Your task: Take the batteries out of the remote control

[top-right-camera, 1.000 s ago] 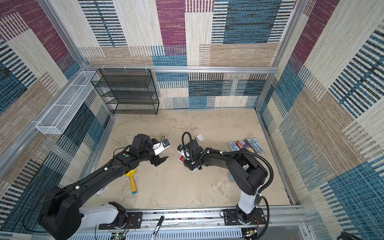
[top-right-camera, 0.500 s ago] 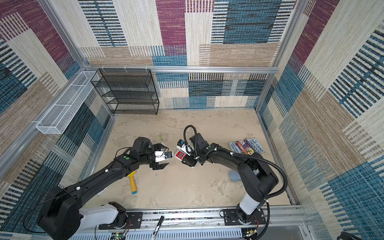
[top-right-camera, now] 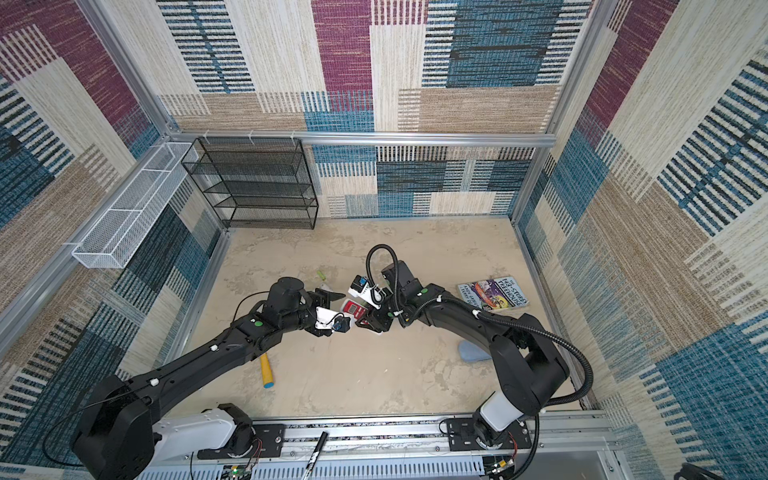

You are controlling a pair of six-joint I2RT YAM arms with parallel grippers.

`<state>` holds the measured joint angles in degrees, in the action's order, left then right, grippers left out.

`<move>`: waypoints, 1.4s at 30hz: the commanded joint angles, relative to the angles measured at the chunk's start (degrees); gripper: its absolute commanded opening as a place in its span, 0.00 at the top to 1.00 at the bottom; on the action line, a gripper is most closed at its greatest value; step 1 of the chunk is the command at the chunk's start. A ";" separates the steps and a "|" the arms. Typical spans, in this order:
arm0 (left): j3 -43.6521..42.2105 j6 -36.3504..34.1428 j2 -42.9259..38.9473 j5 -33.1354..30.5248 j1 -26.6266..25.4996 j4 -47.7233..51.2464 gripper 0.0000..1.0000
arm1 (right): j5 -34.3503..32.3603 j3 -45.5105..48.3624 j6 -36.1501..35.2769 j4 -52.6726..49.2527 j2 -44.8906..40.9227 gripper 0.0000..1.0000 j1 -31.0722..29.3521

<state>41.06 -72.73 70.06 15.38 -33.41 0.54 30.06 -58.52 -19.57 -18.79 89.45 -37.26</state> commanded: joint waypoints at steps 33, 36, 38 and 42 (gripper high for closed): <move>-4.61 -20.01 5.61 -12.26 -6.26 -19.04 1.00 | 5.46 -2.30 -1.52 -1.46 -1.42 0.46 1.12; -4.41 -19.65 5.52 -12.34 -6.32 -17.78 1.00 | 3.72 -1.96 -1.35 -0.60 -2.09 0.39 1.13; -4.19 -19.00 5.44 -12.47 -6.25 -16.64 1.00 | 2.49 -1.79 -1.26 0.09 -2.72 0.36 1.14; -3.03 -17.15 5.02 -12.21 -6.27 -10.94 1.00 | -0.83 -1.07 -0.56 2.07 -4.71 0.29 1.22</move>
<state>37.01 -92.07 75.53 3.18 -39.66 -14.26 32.27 -59.96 -19.62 -20.32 85.86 -36.03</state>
